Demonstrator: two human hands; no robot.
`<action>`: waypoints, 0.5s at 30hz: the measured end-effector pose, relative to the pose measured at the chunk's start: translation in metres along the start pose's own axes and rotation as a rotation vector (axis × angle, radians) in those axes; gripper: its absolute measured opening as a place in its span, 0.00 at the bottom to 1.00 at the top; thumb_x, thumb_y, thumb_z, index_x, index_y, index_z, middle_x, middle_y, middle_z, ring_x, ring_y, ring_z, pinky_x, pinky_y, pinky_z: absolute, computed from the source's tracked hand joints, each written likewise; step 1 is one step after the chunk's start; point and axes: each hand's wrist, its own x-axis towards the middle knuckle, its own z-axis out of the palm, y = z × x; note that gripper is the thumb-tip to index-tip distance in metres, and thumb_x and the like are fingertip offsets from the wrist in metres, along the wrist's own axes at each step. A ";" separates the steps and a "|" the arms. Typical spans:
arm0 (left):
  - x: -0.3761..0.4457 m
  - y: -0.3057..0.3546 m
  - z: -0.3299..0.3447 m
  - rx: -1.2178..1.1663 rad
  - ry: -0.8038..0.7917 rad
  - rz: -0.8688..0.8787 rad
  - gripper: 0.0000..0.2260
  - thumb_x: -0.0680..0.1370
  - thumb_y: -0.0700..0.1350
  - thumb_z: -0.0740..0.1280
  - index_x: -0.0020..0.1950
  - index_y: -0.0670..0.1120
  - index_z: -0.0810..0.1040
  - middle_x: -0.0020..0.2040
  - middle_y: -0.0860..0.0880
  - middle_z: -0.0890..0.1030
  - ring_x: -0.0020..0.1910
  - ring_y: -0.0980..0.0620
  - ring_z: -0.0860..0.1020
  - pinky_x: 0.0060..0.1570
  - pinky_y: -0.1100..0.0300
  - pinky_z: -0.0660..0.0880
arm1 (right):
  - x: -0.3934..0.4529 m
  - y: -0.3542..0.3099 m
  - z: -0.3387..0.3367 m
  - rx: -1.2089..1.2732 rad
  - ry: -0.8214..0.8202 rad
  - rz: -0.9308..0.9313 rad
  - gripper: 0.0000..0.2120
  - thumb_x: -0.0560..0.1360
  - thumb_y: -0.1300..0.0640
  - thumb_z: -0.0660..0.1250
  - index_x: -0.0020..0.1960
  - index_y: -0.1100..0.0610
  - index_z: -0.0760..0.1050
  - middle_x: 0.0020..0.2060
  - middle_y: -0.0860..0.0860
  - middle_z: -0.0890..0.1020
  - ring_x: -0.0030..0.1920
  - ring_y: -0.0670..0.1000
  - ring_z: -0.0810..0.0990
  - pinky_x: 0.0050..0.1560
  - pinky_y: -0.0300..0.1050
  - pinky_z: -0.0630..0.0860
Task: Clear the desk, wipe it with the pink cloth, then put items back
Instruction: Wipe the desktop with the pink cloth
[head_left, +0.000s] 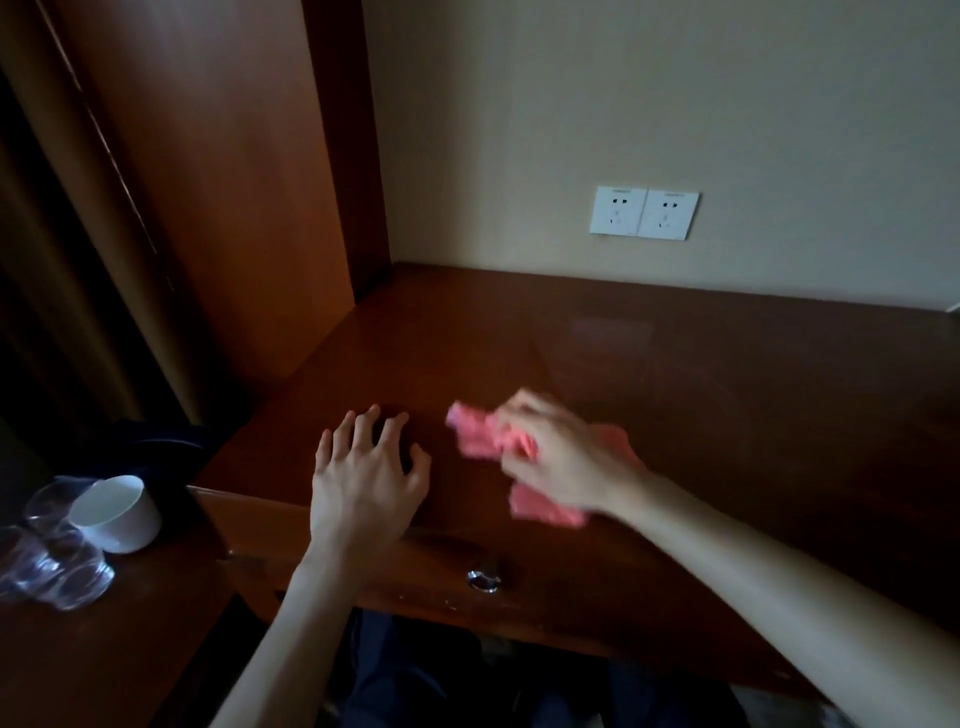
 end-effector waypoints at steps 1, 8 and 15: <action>-0.001 -0.001 0.000 -0.003 -0.002 0.011 0.29 0.79 0.60 0.52 0.76 0.52 0.70 0.77 0.45 0.68 0.78 0.42 0.62 0.78 0.43 0.56 | 0.016 0.011 0.001 -0.021 0.034 0.073 0.07 0.76 0.52 0.69 0.53 0.53 0.77 0.51 0.48 0.75 0.53 0.53 0.77 0.55 0.48 0.73; -0.002 0.000 -0.004 -0.010 -0.008 0.007 0.29 0.79 0.60 0.52 0.76 0.51 0.71 0.77 0.44 0.68 0.78 0.42 0.62 0.78 0.43 0.56 | -0.008 -0.010 0.005 0.028 0.041 0.055 0.06 0.77 0.55 0.67 0.53 0.53 0.77 0.51 0.47 0.74 0.52 0.48 0.74 0.55 0.43 0.72; -0.001 -0.004 0.000 0.006 -0.025 0.028 0.26 0.81 0.59 0.54 0.78 0.52 0.69 0.79 0.45 0.66 0.79 0.43 0.60 0.78 0.43 0.55 | 0.012 0.013 0.003 -0.072 0.128 0.231 0.10 0.78 0.52 0.66 0.58 0.52 0.76 0.50 0.46 0.71 0.53 0.53 0.75 0.55 0.49 0.74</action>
